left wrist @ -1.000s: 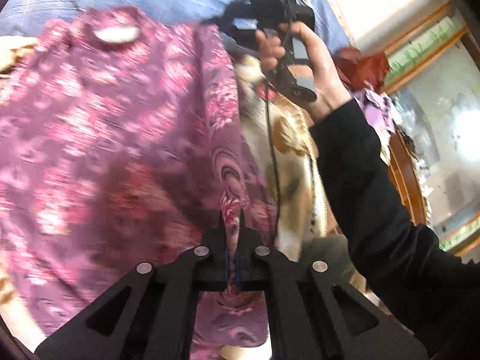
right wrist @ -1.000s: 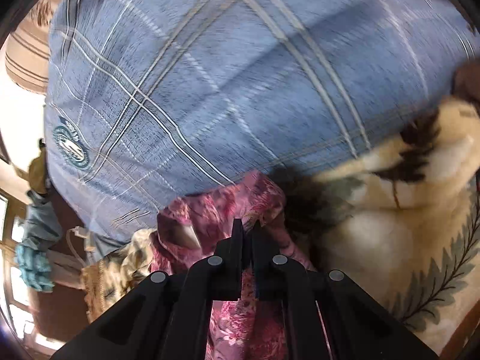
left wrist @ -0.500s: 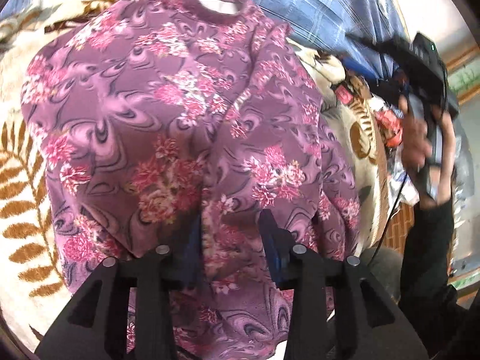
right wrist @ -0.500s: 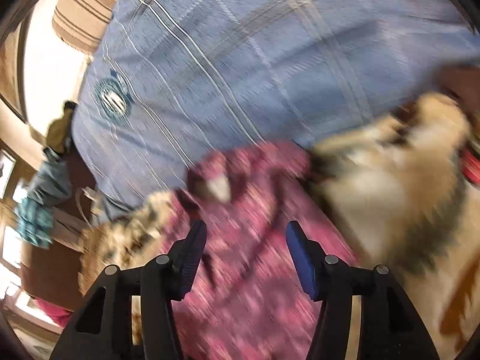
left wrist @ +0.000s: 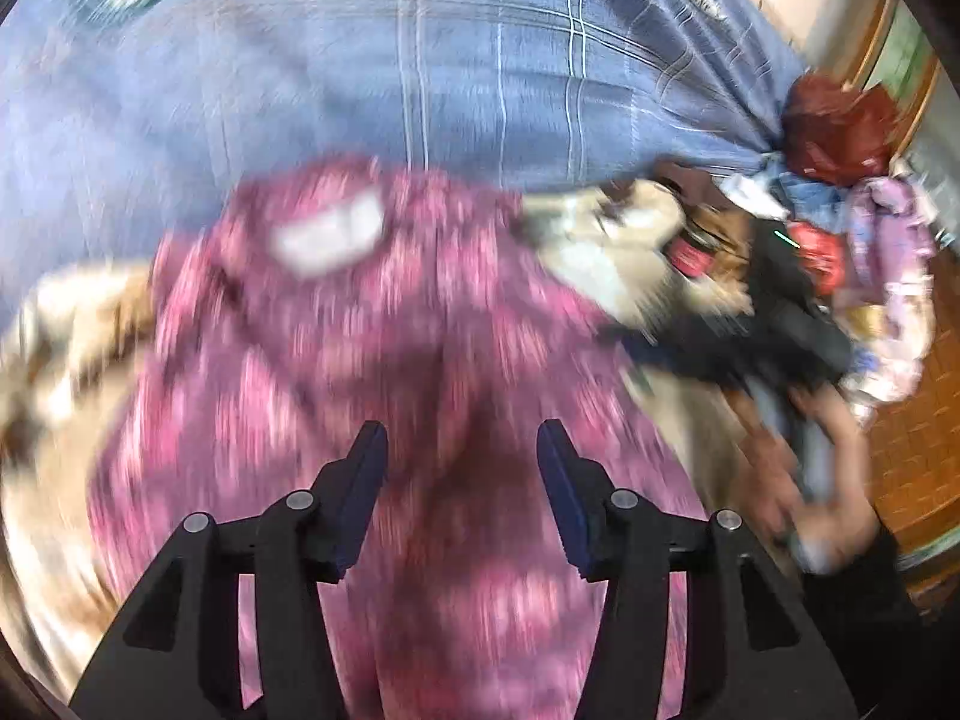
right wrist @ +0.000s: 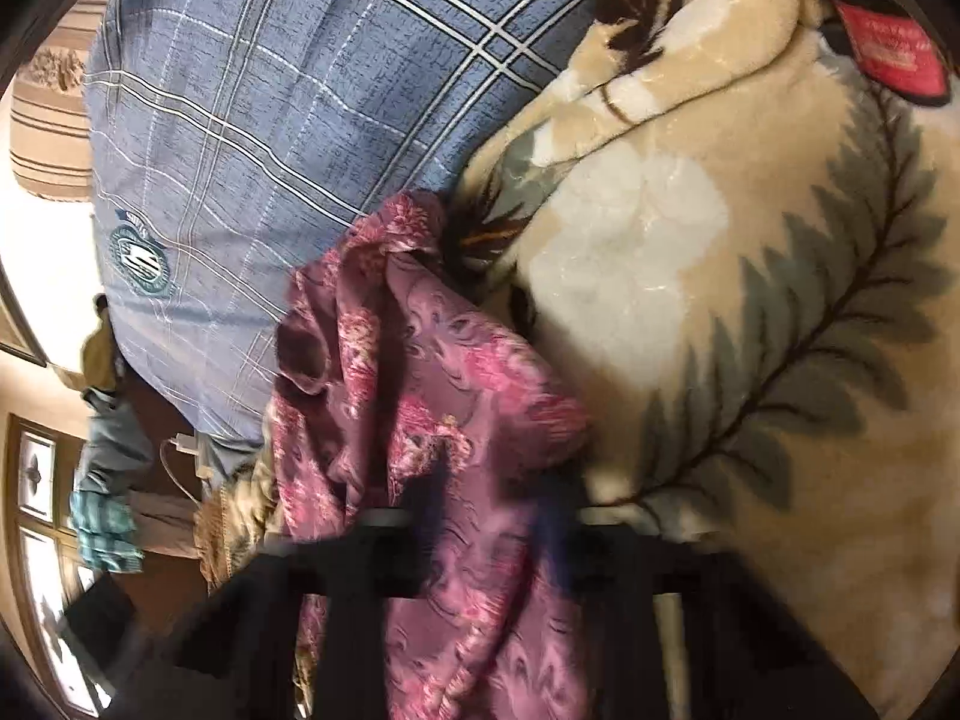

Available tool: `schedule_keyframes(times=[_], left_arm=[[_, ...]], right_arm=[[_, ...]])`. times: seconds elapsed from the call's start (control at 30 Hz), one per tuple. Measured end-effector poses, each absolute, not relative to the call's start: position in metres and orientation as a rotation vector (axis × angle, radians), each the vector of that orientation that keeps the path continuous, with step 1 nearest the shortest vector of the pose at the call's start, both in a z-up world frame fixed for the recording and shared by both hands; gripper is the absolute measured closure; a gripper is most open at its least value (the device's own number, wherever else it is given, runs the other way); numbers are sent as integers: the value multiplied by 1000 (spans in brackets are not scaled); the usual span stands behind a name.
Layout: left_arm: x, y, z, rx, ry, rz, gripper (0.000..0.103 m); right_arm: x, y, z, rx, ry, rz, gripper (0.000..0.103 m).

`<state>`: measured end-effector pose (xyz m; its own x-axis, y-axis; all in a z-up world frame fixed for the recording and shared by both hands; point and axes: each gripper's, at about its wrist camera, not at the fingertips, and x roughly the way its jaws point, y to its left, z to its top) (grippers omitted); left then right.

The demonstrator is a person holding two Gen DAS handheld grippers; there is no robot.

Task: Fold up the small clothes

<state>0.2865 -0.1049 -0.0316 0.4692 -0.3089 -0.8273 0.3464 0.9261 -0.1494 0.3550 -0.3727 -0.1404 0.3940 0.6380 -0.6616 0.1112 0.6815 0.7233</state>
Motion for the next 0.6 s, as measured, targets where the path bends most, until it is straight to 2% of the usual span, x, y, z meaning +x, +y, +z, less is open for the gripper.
schedule_keyframes(times=[0.17,0.23,0.3,0.33,0.37,0.4,0.47,0.6], left_arm=[[369,-170,-42,204,1006,-393,52],[396,-195,-53,283,1007,-371,52],[419,-215,-68,317,1032,-340,52],[426,-223,-75,325,1043,-344,59],[432,-235,-82,382,1044,-332,74],[435,-240,-87,423,1046,-311,98],[446,-237,-91,375,1077,-286,99],[449,-200,-71,205,1054,-291,99]], right_arm=[[353,-372,-134,821,1159,384,98],[354,-370,-143,829,1183,374,94],[356,-371,-151,858,1208,363,94],[356,-372,-154,884,1209,369,94],[357,-371,-157,910,1212,388,94],[358,-370,-158,913,1213,402,94],[358,-371,-157,917,1212,412,98],[352,-390,-155,931,1208,340,100]])
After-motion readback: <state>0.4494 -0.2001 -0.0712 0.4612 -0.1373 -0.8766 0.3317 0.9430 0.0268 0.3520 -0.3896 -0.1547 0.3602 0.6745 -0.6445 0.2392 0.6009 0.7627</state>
